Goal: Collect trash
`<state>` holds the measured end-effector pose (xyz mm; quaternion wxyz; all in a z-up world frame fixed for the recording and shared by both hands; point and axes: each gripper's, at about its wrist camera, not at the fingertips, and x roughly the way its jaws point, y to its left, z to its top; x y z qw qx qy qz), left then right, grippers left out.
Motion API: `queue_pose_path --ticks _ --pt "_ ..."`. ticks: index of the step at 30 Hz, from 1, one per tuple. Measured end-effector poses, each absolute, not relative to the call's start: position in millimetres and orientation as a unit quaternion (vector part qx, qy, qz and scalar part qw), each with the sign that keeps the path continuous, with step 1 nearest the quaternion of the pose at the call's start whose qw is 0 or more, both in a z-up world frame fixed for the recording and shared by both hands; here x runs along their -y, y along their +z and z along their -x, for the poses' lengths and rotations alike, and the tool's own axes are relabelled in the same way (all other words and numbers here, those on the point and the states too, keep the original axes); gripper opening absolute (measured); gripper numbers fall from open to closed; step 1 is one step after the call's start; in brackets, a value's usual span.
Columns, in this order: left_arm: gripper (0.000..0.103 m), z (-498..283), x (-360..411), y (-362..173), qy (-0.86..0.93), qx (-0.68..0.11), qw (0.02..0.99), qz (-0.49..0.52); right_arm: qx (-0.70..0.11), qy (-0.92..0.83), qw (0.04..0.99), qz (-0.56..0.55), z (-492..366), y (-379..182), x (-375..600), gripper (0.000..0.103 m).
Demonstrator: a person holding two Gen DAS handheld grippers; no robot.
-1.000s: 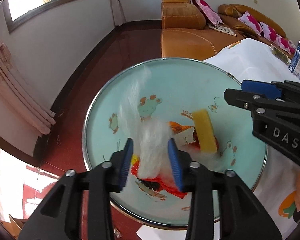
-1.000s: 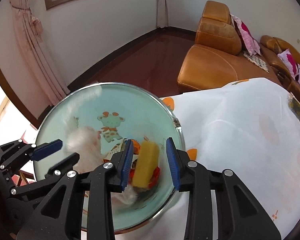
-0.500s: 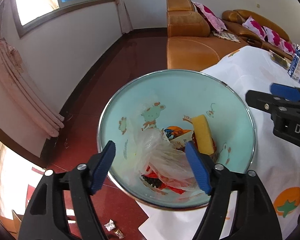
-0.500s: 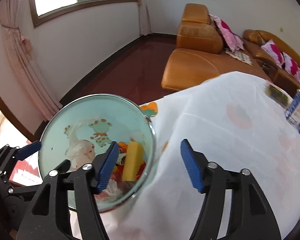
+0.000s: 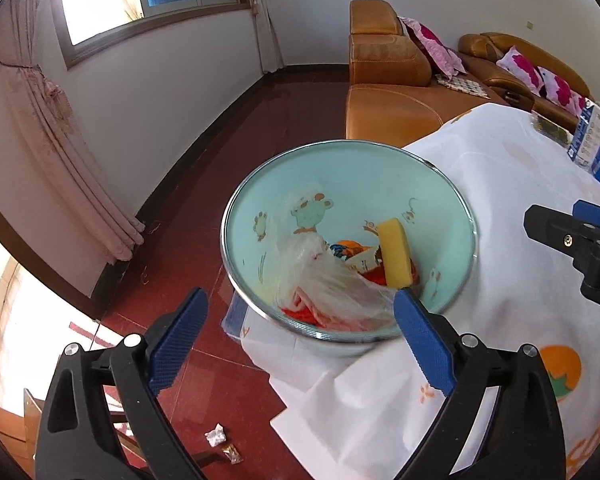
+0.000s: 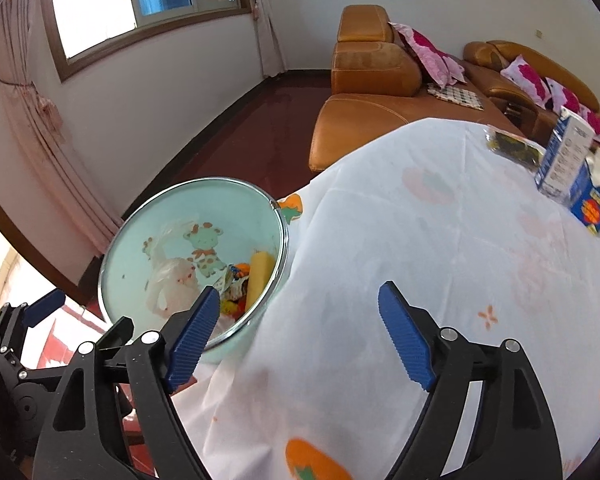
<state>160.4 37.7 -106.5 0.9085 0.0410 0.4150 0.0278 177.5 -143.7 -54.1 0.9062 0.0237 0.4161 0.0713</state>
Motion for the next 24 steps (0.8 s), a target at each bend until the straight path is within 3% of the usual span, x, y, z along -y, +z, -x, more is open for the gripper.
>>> queue_pose_path --ticks 6,24 --pt "0.097 -130 -33 -100 0.031 -0.405 0.913 -0.040 -0.417 0.061 0.907 -0.027 -148 -54 150 0.083" --pt "0.097 -41 -29 -45 0.022 -0.308 0.951 -0.019 -0.347 0.033 0.937 -0.031 -47 -2 164 0.089"
